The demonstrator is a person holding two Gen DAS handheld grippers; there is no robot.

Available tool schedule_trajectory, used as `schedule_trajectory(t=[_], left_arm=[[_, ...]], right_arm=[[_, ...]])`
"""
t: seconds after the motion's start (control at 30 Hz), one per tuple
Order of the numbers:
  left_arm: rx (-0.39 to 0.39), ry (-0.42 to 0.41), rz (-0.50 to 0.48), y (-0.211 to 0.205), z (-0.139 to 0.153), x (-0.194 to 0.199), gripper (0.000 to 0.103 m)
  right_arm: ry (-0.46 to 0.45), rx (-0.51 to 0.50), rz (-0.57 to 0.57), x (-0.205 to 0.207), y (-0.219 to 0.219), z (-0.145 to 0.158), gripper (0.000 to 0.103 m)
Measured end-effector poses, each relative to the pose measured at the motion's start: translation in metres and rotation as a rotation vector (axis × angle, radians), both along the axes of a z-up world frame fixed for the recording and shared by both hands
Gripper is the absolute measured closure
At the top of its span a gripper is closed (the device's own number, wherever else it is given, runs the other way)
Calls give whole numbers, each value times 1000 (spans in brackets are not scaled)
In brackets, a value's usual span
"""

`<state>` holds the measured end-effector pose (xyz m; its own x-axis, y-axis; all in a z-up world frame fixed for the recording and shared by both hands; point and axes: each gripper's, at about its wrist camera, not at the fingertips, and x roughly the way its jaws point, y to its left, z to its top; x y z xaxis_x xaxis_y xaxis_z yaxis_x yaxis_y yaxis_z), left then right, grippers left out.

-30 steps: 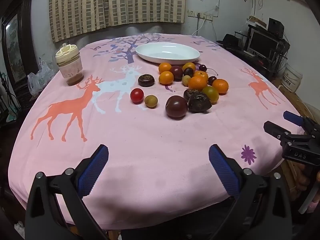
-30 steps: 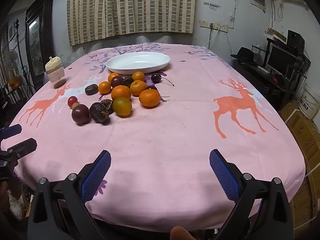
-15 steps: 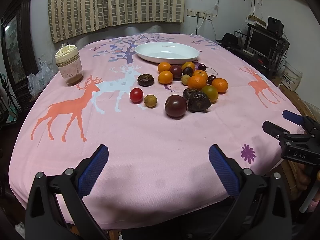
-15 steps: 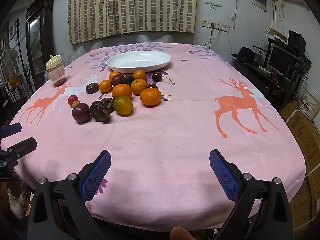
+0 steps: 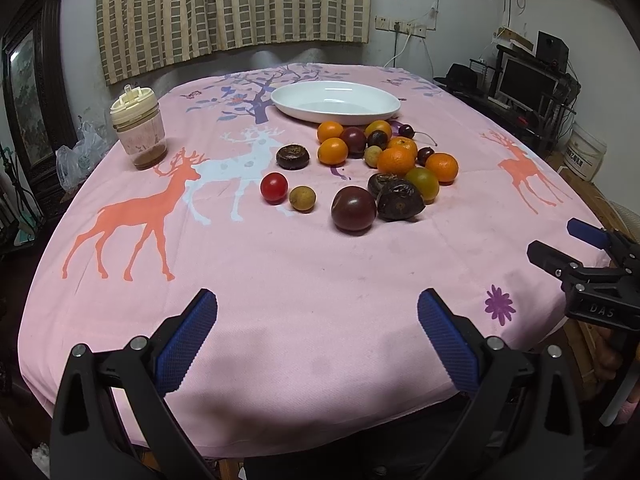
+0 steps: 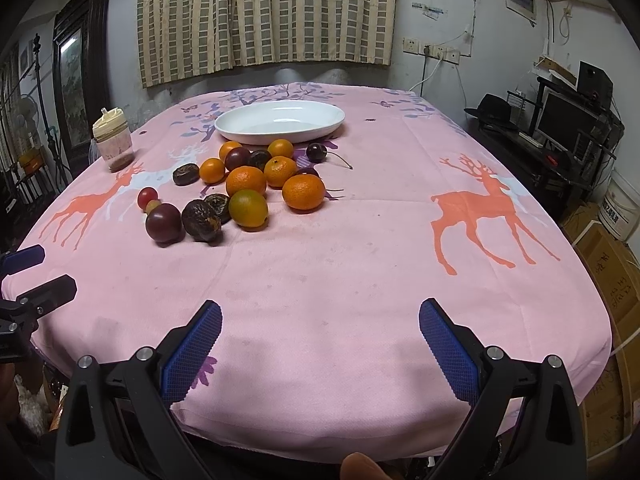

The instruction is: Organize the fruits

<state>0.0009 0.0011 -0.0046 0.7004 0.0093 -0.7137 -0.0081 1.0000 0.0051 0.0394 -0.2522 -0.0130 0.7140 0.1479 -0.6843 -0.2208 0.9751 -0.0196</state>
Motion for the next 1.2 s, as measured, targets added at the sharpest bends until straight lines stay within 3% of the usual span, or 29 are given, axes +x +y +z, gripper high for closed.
schedule_trajectory(t=[1.2], left_arm=[[1,9,2,0,-3,0,5]], right_arm=[[6,-4,8,1,1,-3,4]])
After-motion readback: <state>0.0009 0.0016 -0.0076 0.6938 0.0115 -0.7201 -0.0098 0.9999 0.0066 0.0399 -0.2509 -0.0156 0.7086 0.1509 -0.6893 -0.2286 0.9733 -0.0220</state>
